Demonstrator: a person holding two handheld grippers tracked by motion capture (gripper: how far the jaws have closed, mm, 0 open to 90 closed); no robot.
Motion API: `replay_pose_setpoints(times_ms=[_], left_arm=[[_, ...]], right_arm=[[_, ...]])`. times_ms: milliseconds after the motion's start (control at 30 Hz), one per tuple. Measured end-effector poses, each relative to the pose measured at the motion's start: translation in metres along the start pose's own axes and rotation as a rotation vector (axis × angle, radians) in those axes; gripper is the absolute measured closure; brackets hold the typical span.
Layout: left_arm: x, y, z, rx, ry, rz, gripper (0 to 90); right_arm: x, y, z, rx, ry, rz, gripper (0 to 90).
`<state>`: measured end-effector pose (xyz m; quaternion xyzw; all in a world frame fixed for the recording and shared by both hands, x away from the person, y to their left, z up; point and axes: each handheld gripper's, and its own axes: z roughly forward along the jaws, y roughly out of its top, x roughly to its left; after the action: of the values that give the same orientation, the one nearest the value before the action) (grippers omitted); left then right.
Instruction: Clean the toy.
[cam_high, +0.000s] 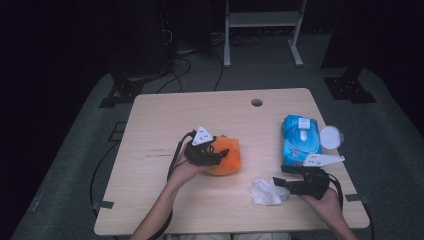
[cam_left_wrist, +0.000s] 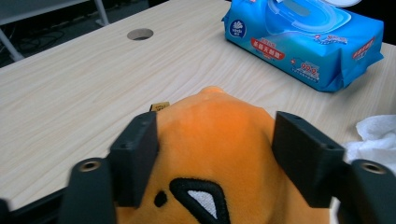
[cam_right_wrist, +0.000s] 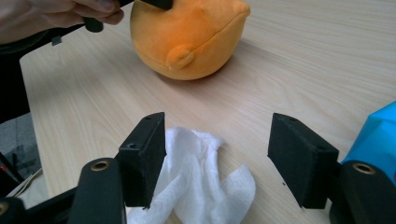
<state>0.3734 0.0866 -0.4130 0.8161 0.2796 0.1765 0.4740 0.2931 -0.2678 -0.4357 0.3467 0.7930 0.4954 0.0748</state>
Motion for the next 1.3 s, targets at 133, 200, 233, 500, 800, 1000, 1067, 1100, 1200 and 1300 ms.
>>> replay_pose_setpoints(times_ms=[133,200,233,500,800,1000,1067,1100,1200,1300], left_arm=[[-0.001,-0.002,-0.004,0.010,0.005,-0.013,19.9],[-0.001,-0.004,-0.007,0.009,0.010,-0.023,19.1],[0.000,-0.004,-0.008,0.007,0.013,-0.022,18.7],[0.001,-0.007,-0.020,-0.011,0.025,-0.027,15.0],[0.000,-0.010,-0.034,-0.008,0.041,-0.015,15.1],[-0.002,-0.013,-0.042,0.008,0.039,0.008,15.1],[-0.003,-0.014,-0.045,0.010,0.038,0.011,15.1],[-0.004,-0.014,-0.046,0.005,0.039,0.008,15.0],[-0.004,-0.015,-0.050,0.005,0.040,0.010,15.0],[-0.004,-0.017,-0.056,-0.002,0.033,0.004,15.0]], right_arm=[[0.001,0.000,0.003,0.004,-0.008,-0.003,34.0],[0.001,0.000,0.003,0.004,-0.009,-0.004,33.9],[0.001,0.000,0.003,0.003,-0.007,-0.002,33.8],[0.001,0.001,0.003,-0.003,-0.012,0.005,33.2],[0.002,0.002,0.004,0.002,-0.013,0.005,32.6],[0.002,0.002,0.005,-0.007,-0.006,0.017,32.1],[0.002,0.002,0.004,-0.009,-0.005,0.018,32.0],[0.002,0.002,0.004,-0.012,-0.004,0.015,32.0],[0.002,0.002,0.004,-0.013,0.000,0.017,32.1],[0.003,0.003,0.004,-0.010,0.002,0.015,32.1]])
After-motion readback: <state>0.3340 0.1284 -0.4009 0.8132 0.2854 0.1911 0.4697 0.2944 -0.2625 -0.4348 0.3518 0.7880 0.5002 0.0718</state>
